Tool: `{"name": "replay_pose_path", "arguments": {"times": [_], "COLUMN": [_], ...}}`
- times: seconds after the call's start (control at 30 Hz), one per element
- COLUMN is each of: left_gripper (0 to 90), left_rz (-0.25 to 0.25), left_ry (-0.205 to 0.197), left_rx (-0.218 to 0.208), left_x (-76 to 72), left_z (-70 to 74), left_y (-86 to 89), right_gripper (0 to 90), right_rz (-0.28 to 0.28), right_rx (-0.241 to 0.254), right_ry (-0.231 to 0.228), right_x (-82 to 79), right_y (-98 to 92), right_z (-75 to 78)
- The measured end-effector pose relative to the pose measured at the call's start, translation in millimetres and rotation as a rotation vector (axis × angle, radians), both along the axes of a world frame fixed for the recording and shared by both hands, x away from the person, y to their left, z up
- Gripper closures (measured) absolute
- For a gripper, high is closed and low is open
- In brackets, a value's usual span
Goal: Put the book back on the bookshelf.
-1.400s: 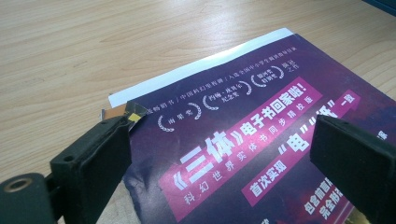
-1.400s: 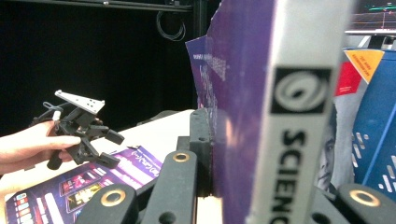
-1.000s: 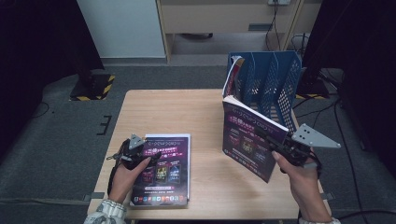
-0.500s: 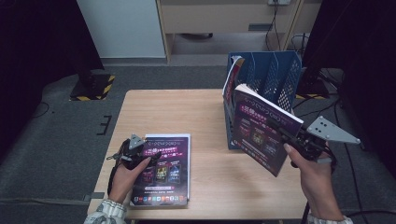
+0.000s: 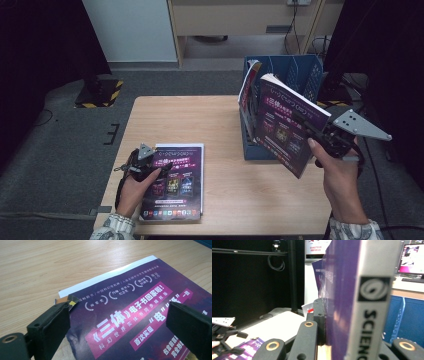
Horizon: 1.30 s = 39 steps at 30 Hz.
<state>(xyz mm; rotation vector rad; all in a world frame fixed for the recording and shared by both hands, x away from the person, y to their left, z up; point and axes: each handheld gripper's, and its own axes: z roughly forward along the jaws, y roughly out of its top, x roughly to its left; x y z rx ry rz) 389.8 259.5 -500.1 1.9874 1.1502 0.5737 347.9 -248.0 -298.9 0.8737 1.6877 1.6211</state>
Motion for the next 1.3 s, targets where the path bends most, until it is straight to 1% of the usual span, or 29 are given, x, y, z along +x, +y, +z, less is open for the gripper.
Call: {"name": "replay_pose_path", "arguments": {"times": [0.2, 0.3, 0.6, 0.8, 0.83, 1.07, 1.3], "left_gripper": [5.1, 5.2, 5.1, 5.0, 5.0, 5.1, 5.1], "left_rz": [-0.003, -0.002, -0.005, -0.006, -0.006, -0.004, -0.005], "left_ry": [-0.001, -0.001, -0.005, -0.006, -0.005, -0.004, -0.005], "left_rx": [0.003, 0.003, 0.013, 0.019, 0.020, 0.021, 0.021], "left_x": [0.1, 0.2, 0.2, 0.3, 0.3, 0.5, 0.4], "left_z": [-0.2, -0.3, -0.4, -0.7, -0.7, -0.9, -0.9], "left_y": [-0.6, -0.5, -0.8, -1.0, -1.0, -0.9, -0.9], "right_gripper": [82.6, 82.6, 82.6, 82.6, 82.6, 82.6, 82.6], "right_rz": [-0.034, -0.056, -0.098, -0.117, -0.119, -0.147, -0.178], "right_rx": [0.006, 0.017, 0.000, 0.009, 0.004, 0.008, 0.009], "right_ry": [-0.001, 0.004, 0.009, 0.016, 0.016, 0.023, 0.026], "right_x": [11.8, 19.0, 39.1, 49.2, 50.8, 57.8, 58.9], "right_y": [-1.7, -2.6, -3.6, -4.6, -4.8, -5.3, -6.1], "right_z": [1.1, 0.9, -0.1, -3.7, -4.2, -3.5, -0.9]}}
